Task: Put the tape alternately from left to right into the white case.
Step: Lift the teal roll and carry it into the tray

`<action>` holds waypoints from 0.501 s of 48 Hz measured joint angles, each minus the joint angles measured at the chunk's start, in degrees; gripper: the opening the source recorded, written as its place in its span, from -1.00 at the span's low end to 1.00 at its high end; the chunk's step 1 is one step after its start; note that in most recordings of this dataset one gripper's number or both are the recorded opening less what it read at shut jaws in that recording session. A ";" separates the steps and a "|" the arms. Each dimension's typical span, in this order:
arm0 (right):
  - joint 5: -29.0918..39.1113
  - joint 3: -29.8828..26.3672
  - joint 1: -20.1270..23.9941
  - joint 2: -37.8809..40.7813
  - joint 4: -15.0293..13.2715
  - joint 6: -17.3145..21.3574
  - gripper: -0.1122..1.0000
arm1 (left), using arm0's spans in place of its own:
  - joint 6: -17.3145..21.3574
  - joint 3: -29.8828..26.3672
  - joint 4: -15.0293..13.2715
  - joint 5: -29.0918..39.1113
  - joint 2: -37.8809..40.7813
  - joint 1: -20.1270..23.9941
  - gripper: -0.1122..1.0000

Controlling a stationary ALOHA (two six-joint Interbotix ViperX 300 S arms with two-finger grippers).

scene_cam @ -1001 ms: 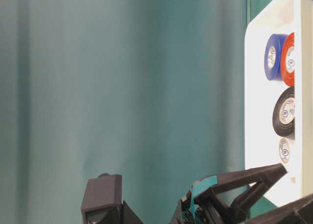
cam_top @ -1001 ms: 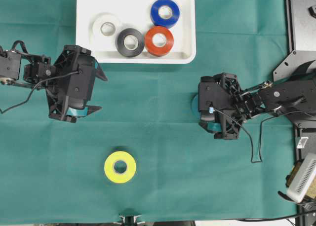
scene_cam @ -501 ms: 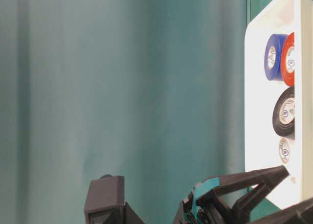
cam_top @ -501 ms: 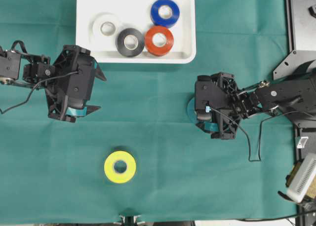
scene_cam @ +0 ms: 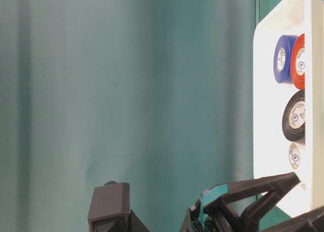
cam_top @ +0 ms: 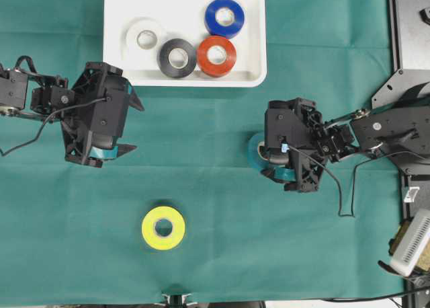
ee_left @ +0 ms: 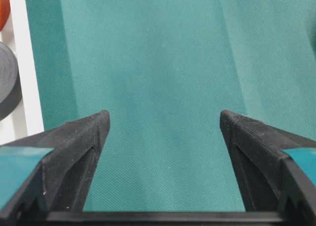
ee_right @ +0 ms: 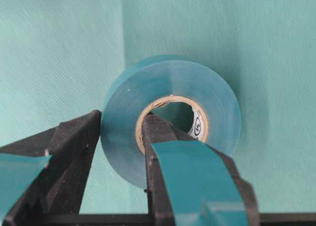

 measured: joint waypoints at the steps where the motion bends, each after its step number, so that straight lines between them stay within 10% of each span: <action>1: 0.00 -0.26 0.09 -0.26 0.00 0.00 -0.96 | 0.00 0.00 0.00 0.00 0.00 0.00 0.59; 24: 0.18 -2.37 0.09 -4.04 -0.09 0.00 -0.96 | 0.00 0.00 0.00 0.00 0.00 0.00 0.59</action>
